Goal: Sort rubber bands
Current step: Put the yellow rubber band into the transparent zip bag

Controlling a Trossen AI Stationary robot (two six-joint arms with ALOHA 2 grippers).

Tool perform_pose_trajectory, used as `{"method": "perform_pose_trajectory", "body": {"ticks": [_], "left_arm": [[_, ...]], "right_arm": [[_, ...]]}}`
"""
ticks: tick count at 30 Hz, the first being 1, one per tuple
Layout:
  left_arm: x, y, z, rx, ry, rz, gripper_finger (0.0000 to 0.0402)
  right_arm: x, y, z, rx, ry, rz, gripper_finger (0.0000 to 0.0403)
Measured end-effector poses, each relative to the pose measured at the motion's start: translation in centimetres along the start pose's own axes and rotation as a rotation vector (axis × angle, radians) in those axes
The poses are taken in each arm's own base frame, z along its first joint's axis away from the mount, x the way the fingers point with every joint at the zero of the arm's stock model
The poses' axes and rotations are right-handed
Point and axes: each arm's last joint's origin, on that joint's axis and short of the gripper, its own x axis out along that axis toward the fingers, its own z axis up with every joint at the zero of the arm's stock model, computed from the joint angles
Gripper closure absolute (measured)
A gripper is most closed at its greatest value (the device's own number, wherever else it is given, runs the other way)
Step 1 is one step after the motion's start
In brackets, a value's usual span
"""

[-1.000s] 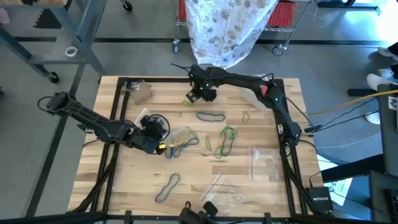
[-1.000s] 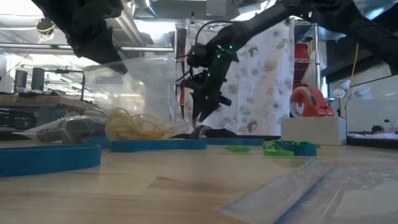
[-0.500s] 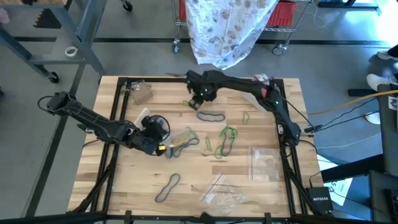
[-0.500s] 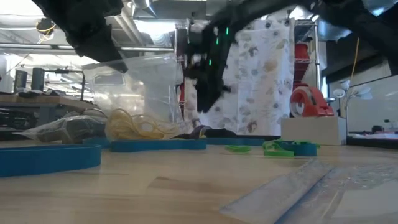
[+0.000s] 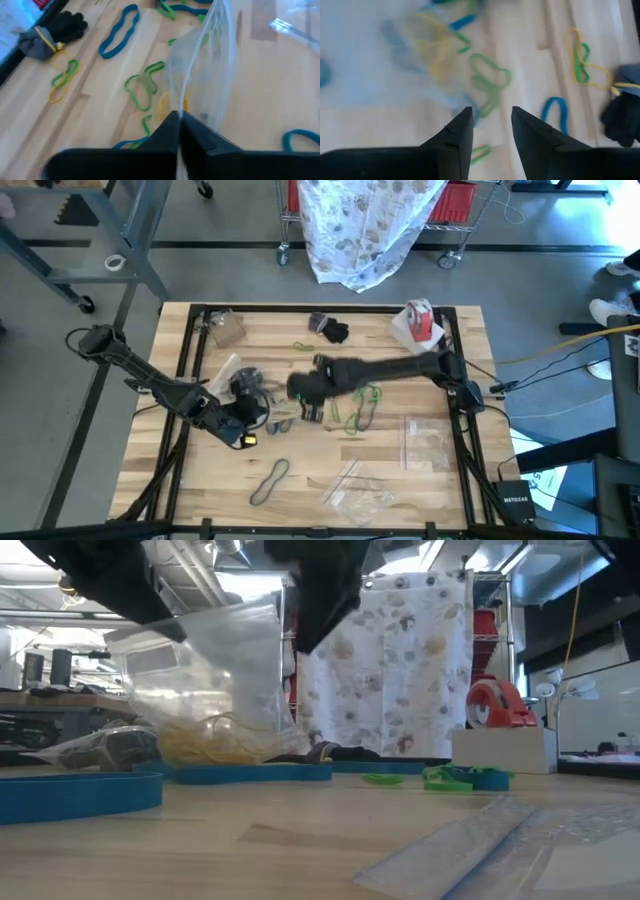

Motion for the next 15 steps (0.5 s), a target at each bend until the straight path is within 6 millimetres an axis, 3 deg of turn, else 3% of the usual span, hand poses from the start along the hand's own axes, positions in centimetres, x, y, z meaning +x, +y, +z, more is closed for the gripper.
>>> {"method": "perform_pose_trajectory", "body": {"ticks": [6,10,15], "left_arm": [[-0.1,-0.3,0.5,-0.03,-0.044,-0.027,0.0401],[0.2,-1.0,1.3,-0.006,-0.114,-0.057,0.0401],[1.3,-1.6,2.0,0.014,-0.168,-0.07,0.0401]], "right_arm": [[-4.2,4.9,-1.6,-0.111,-0.087,0.014,0.0276],[-6.4,5.6,-1.1,-0.116,-0.225,0.022,0.0276],[-5.8,5.1,0.1,-0.061,-0.3,0.052,0.0276]]}}
